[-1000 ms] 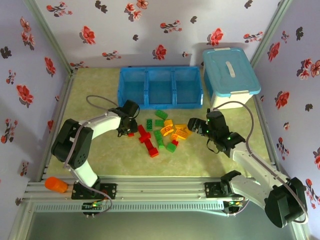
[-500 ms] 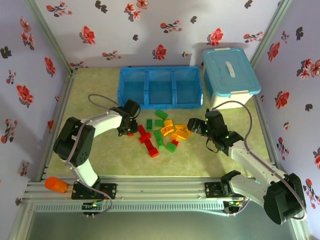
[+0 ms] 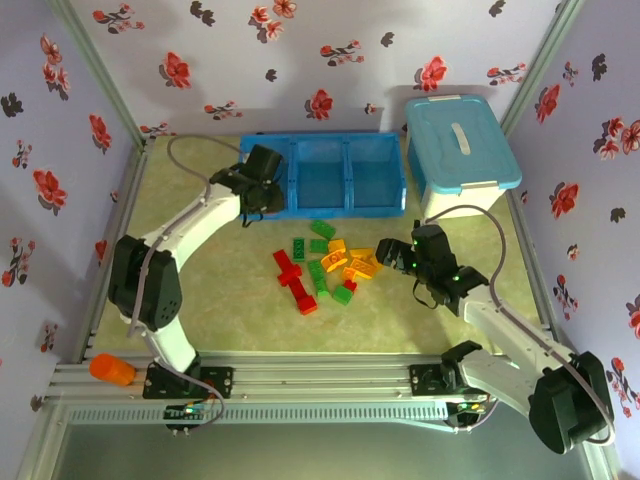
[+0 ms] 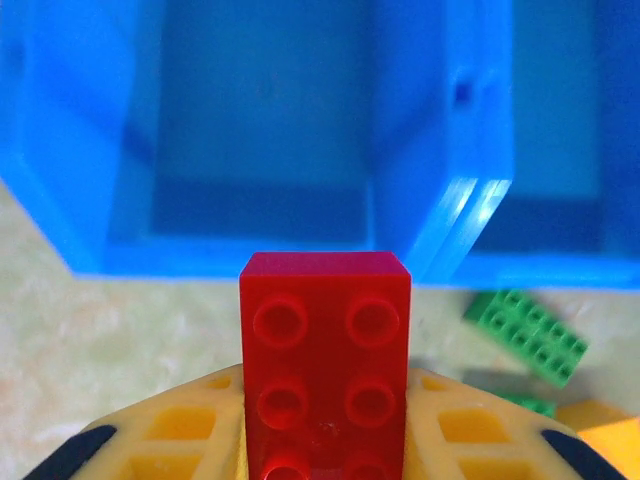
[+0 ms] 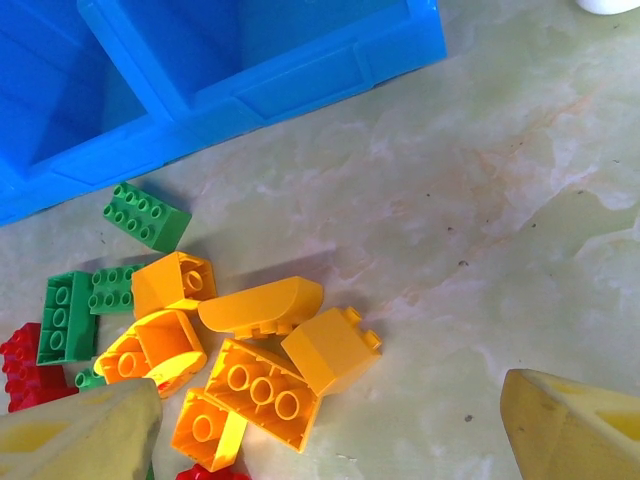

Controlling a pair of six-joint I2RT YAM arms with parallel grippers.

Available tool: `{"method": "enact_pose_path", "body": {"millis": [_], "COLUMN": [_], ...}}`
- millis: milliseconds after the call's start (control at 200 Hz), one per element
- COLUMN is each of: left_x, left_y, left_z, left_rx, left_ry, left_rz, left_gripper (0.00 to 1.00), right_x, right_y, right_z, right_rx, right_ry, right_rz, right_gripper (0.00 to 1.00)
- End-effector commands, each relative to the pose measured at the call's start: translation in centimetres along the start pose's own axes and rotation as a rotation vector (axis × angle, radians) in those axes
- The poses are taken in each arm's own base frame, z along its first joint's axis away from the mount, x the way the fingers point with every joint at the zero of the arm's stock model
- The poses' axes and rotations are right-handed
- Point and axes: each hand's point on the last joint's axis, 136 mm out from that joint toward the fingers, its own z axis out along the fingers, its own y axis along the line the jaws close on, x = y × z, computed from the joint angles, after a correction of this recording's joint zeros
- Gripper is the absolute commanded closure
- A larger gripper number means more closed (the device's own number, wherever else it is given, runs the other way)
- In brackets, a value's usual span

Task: Sort the legos into containers by color
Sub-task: Place the lego in the container.

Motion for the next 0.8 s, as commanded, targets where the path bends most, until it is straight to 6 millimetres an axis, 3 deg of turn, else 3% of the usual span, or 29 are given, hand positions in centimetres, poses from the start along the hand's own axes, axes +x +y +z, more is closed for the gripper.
{"method": "enact_pose_path", "body": {"millis": [0, 180, 455, 505, 605, 795], "left_x": [-1.2, -3.9, -4.7, -4.6, -4.6, -5.7], "left_y": [1.2, 1.3, 1.8, 1.8, 1.8, 1.2], "left_z": [1.5, 3.6, 6.8, 7.1, 7.5, 5.1], "left_rx": [-0.062, -0.075, -0.091, -0.093, -0.097, -0.050], "left_ry": [0.032, 0.030, 0.074, 0.081, 0.086, 0.018], "left_rz": [0.049, 0.049, 0.037, 0.041, 0.038, 0.021], "left_gripper": [0.80, 0.80, 0.75, 0.70, 0.46, 0.35], "right_x": [0.8, 1.2, 1.4, 1.5, 1.5, 1.4], "right_y": [0.0, -0.1, 0.1, 0.1, 0.3, 1.0], "right_z": [-0.5, -0.6, -0.5, -0.4, -0.3, -0.4], "right_rx": [-0.012, -0.022, -0.030, -0.029, -0.031, -0.043], "right_ry": [0.017, 0.028, 0.042, 0.046, 0.053, 0.065], "right_rz": [-0.010, -0.013, -0.023, -0.026, -0.032, -0.047], "right_gripper": [0.12, 0.12, 0.12, 0.13, 0.13, 0.14]}}
